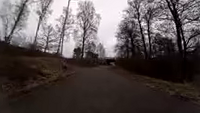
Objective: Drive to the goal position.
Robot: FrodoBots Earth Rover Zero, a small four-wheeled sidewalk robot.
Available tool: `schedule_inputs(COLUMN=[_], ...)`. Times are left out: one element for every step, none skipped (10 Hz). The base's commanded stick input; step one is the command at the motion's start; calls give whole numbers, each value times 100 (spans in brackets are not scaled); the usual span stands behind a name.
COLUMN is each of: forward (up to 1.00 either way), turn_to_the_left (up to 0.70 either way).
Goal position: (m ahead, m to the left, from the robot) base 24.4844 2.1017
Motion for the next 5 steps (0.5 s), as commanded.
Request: schedule_inputs(forward=[70, 70, 70, 70, 70], turn_to_the_left=[0, 0, 0, 0, 0])
